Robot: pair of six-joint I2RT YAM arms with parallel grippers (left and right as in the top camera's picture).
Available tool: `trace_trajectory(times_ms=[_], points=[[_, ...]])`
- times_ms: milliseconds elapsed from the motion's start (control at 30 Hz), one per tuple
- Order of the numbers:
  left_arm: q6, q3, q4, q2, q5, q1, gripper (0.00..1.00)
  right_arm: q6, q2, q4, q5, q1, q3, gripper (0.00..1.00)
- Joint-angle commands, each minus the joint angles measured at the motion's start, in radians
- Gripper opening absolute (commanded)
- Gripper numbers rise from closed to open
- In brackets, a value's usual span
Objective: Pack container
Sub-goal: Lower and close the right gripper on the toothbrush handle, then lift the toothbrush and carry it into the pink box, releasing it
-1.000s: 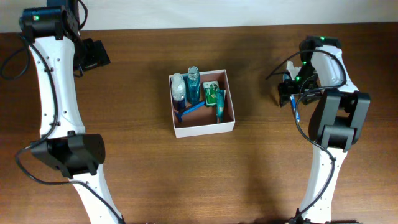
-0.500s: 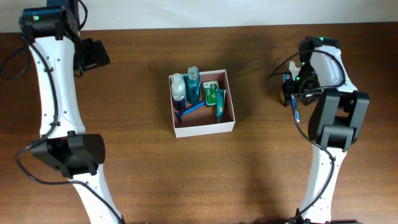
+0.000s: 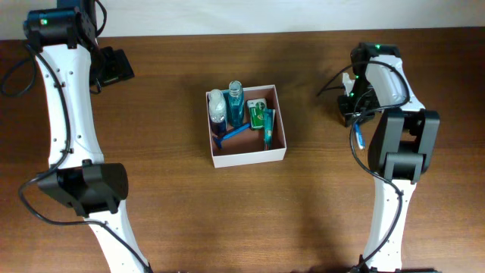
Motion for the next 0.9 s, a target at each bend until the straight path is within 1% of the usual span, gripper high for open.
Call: trace_trajectory(times_ms=[0,33,67,167,200,300,400,467,500,567,667,767,867], points=[[0.008,-0.003,-0.001,-0.008,0.0,0.002,0.99,0.037,0.024,-0.001,0.011,0.005,0.011,0.12],[0.008,-0.003,-0.001,-0.008,0.0,0.002,0.99,0.039,0.024,-0.005,0.003,0.005,0.011,0.08],[0.008,-0.003,-0.001,-0.008,0.0,0.002,0.99,0.039,0.024,-0.011,-0.013,0.006,0.011,0.07],[0.008,-0.003,-0.001,-0.008,0.0,0.002,0.99,0.04,0.022,-0.035,-0.063,0.006,0.015,0.06],[0.008,-0.003,-0.001,-0.008,0.0,0.002,0.99,0.044,0.022,-0.049,-0.072,0.006,0.023,0.04],[0.008,-0.003,-0.001,-0.008,0.0,0.002,0.99,0.076,0.022,-0.11,-0.088,0.006,0.071,0.04],[0.008,-0.003,-0.001,-0.008,0.0,0.002,0.99,0.091,0.021,-0.21,-0.149,0.006,0.172,0.04],[0.008,-0.003,-0.001,-0.008,0.0,0.002,0.99,0.091,0.021,-0.301,-0.234,0.006,0.268,0.04],[0.008,-0.003,-0.001,-0.008,0.0,0.002,0.99,0.1,0.019,-0.314,-0.28,0.006,0.315,0.04],[0.008,-0.003,-0.001,-0.008,0.0,0.002,0.99,0.158,-0.026,-0.313,-0.374,0.009,0.337,0.04],[0.008,-0.003,-0.001,-0.008,0.0,0.002,0.99,0.162,-0.098,-0.313,-0.536,0.018,0.359,0.04],[0.008,-0.003,-0.001,-0.008,0.0,0.002,0.99,0.171,-0.172,-0.313,-0.6,0.037,0.359,0.04],[0.008,-0.003,-0.001,-0.008,0.0,0.002,1.0,0.196,-0.269,-0.313,-0.616,0.106,0.359,0.04]])
